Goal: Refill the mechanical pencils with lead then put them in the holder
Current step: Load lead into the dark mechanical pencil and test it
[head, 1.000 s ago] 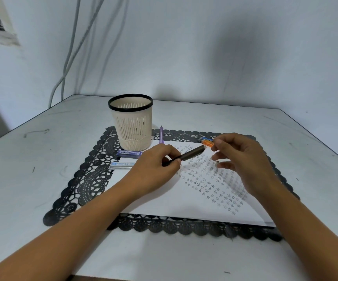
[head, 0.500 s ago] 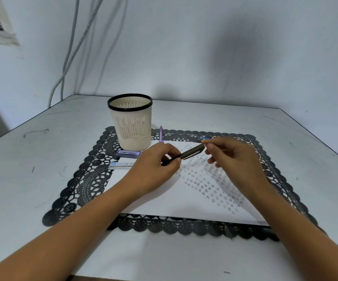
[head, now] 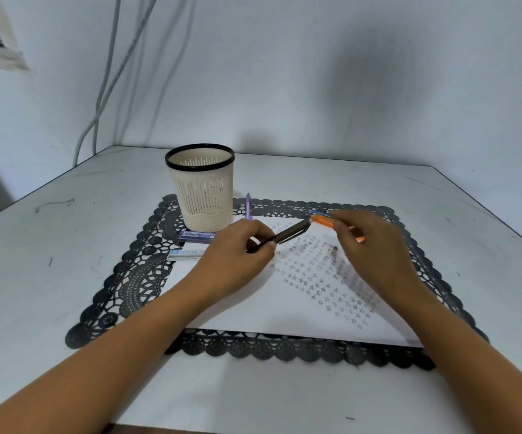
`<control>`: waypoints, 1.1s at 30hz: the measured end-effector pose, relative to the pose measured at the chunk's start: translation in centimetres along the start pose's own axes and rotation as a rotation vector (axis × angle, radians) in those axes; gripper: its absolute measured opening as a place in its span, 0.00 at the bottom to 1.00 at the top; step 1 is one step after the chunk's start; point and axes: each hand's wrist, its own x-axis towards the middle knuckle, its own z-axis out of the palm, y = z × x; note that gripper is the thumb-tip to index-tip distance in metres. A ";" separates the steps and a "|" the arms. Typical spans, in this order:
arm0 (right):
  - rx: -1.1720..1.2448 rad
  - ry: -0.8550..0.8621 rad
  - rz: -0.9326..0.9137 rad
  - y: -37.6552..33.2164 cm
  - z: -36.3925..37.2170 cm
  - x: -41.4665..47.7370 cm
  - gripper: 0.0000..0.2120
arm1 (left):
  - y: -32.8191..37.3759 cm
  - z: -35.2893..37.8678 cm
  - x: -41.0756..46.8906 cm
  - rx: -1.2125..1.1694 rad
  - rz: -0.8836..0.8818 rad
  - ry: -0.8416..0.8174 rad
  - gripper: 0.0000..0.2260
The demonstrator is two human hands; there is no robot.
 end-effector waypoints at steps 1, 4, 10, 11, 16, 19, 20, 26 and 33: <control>-0.043 -0.035 0.054 0.5 0.0 0.1 0.12 | 0.0 0.0 0.0 0.002 0.003 0.002 0.05; -0.186 -0.198 0.141 1.3 0.3 0.2 0.14 | -0.1 0.0 0.0 0.007 0.003 0.005 0.05; -0.288 -0.388 0.124 1.5 0.6 -0.2 0.12 | 0.0 0.0 -0.1 -0.002 0.005 0.002 0.04; -0.270 -0.380 0.133 1.4 0.6 -0.1 0.11 | 0.0 0.0 -0.1 -0.004 0.005 -0.002 0.05; 0.615 -0.394 0.552 0.0 -1.1 0.7 0.07 | -0.1 0.1 -0.2 -0.003 0.024 -0.017 0.08; 0.887 -0.336 0.579 -0.9 -1.7 0.7 0.07 | -0.1 0.2 -0.3 0.009 0.040 -0.030 0.09; 0.912 -0.320 0.564 -1.2 -1.6 0.6 0.08 | -0.1 0.3 -0.3 0.015 0.047 -0.032 0.10; 0.830 -0.265 0.474 -2.3 -1.7 0.3 0.08 | -0.2 0.3 -0.2 0.028 0.069 -0.031 0.07; 0.661 -0.256 0.368 -2.3 -1.6 0.1 0.09 | -0.5 0.4 -0.1 0.052 0.092 -0.029 0.08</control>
